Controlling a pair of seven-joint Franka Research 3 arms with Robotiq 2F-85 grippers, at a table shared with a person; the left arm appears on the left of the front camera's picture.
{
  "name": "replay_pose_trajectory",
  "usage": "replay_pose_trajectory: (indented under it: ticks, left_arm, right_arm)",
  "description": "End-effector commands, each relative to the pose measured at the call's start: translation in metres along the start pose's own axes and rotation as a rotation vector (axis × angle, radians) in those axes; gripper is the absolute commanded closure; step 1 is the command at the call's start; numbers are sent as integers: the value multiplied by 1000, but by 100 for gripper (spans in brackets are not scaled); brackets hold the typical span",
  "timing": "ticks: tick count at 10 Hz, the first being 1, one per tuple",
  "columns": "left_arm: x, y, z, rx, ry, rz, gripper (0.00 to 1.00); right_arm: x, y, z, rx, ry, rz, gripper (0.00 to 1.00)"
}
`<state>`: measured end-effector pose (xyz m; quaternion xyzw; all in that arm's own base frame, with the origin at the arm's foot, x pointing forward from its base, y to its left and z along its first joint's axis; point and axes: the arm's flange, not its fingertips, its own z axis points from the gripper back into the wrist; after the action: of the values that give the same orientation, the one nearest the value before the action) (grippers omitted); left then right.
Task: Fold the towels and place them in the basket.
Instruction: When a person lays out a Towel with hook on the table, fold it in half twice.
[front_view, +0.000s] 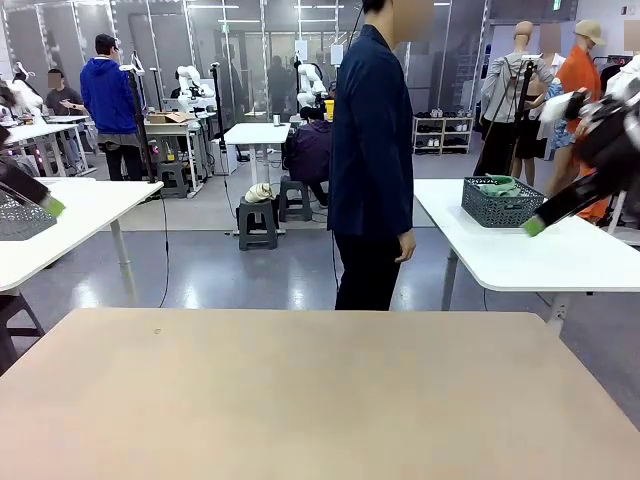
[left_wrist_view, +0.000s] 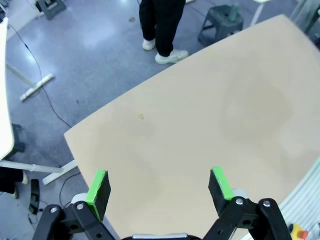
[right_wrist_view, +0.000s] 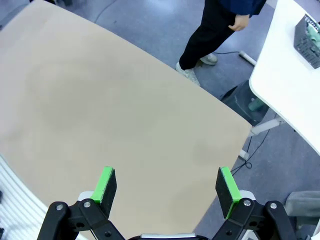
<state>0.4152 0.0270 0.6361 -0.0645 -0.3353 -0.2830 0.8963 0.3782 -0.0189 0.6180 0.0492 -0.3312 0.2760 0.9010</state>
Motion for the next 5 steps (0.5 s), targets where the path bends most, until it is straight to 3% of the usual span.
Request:
replay_pose_trajectory:
  ticks: [1, 5]
  left_arm:
    - [1, 1, 43, -53, 16, -28, 0]
    - [3, 3, 129, 17, -5, -44, 0]
  right_arm:
    - [-3, -4, 47, 47, -6, 6, 0]
    - [-10, -2, 137, -8, -24, 5, 0]
